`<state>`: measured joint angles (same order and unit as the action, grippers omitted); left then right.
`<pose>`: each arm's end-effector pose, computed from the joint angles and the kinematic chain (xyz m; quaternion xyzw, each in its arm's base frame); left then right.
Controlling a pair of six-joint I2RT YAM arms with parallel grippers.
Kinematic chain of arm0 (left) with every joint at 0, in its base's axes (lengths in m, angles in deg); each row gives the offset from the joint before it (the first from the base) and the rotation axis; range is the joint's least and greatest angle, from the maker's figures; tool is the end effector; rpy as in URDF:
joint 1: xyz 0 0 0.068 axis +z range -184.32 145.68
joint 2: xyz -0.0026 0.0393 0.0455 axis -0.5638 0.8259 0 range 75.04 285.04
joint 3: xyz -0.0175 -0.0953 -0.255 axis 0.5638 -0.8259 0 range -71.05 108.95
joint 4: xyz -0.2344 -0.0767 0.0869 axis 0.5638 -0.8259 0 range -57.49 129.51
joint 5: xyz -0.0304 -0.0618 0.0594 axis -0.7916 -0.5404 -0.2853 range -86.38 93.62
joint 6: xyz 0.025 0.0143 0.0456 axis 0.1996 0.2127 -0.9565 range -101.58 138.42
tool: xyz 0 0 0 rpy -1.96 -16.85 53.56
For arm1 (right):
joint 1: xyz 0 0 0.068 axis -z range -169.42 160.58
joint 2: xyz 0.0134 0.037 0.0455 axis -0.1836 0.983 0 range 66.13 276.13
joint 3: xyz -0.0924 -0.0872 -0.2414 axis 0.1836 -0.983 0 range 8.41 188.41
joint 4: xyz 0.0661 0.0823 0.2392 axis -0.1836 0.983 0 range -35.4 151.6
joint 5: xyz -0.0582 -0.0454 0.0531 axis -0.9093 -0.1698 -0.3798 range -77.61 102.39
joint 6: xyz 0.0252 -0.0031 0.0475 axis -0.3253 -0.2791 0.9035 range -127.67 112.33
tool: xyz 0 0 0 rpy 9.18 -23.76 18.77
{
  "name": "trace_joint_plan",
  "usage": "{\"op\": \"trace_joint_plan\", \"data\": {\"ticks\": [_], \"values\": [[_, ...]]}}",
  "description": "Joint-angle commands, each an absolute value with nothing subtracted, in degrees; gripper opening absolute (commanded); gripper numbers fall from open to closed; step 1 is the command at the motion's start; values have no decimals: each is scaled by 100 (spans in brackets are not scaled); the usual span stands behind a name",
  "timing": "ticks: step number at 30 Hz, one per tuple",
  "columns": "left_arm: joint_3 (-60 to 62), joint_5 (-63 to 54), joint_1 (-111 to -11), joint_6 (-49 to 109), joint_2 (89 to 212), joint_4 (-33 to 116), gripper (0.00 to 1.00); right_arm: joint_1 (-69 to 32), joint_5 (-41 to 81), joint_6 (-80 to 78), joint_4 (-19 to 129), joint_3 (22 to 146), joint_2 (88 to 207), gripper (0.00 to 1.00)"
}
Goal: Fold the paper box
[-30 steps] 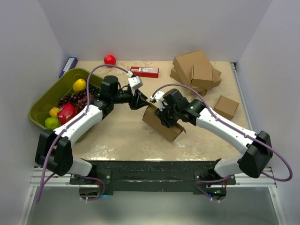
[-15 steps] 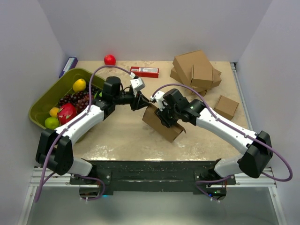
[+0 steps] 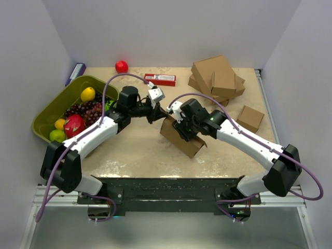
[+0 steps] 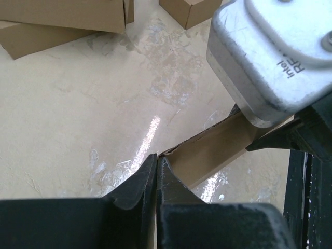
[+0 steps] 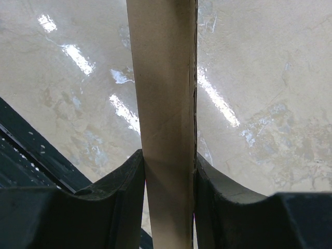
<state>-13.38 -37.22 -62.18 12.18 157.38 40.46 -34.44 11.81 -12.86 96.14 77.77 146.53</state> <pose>0.2764 -0.1725 0.2867 0.4124 0.6943 -0.3831 0.4484 0.2085 0.2081 0.2988 -0.4004 0.8584 0.1048 0.3032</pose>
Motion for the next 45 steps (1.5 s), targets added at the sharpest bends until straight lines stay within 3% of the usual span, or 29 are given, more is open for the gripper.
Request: {"op": "trace_joint_plan", "data": {"ticks": [1, 17, 30, 45], "values": [[-1110, -3164, -6455, 1139, 15766, 3740, 1, -3486, 1002, -1329, 9495, 7793, 14707, 12], [-1154, -2354, -6675, 2342, 15862, 3590, 0, -3486, 457, -1268, 9451, 7766, 14848, 9], [-2586, -2240, -6710, 3512, 15467, 5496, 0, -3504, 439, -1259, 9380, 7687, 15068, 8], [-3545, -2161, -6719, 4452, 15335, 6649, 0, -3592, 114, -1224, 9363, 7626, 15200, 6]]}}
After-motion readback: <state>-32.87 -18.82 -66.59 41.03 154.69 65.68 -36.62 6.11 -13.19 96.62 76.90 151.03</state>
